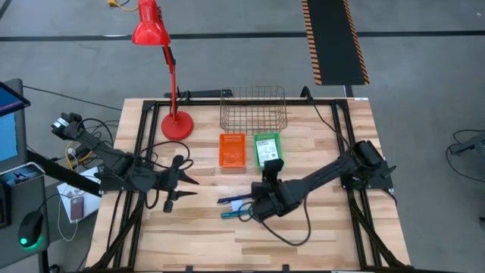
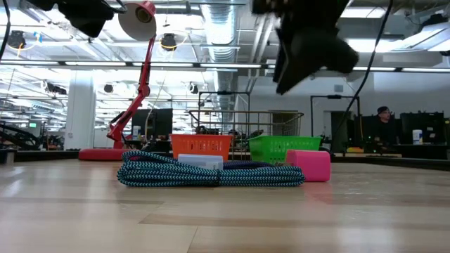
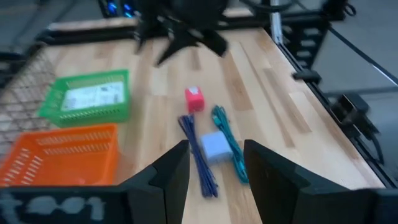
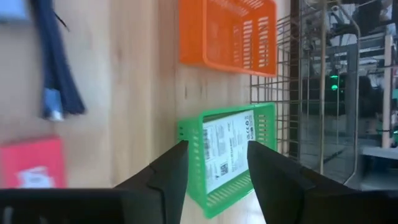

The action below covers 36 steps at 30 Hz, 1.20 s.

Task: Pick and place items into bin
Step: Put the pink charger adapter into the orange bin

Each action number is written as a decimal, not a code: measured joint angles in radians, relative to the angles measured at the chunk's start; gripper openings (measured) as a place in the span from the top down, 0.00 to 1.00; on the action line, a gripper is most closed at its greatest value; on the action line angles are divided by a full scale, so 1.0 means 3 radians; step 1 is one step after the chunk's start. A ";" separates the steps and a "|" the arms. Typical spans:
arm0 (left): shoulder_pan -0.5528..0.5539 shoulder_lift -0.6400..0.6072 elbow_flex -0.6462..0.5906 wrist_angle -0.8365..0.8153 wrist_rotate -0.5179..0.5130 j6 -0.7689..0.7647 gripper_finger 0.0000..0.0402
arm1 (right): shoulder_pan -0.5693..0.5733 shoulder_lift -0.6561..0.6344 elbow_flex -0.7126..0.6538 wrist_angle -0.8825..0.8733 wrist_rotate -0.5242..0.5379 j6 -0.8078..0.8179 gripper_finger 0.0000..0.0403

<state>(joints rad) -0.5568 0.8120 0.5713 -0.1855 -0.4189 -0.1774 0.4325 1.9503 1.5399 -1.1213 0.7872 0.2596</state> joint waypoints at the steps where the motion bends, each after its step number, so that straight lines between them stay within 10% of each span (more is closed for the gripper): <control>1: 0.0000 0.0000 0.0000 0.0048 -0.0098 0.0001 0.65 | 0.0032 0.0000 0.0048 -0.0037 0.0000 0.0091 0.61; 10: 0.0153 -0.0001 0.0000 0.0743 -0.1096 0.0107 0.65 | 0.0249 0.0000 0.0294 -0.0008 -0.0003 0.0709 0.65; 21: -0.0141 -0.0441 0.0000 0.0972 -0.1102 0.0760 0.65 | 0.0413 0.0000 0.0299 0.0374 0.0000 0.1056 0.70; 36: -0.0300 -0.1508 -0.0663 0.0680 -0.1262 0.0085 0.65 | 0.0652 0.0000 0.0299 0.0448 -0.0939 0.0816 0.71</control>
<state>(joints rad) -0.6468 0.3595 0.3724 0.0185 -0.7976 -0.1520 0.6281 1.9503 1.6295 -0.9869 0.5055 0.5045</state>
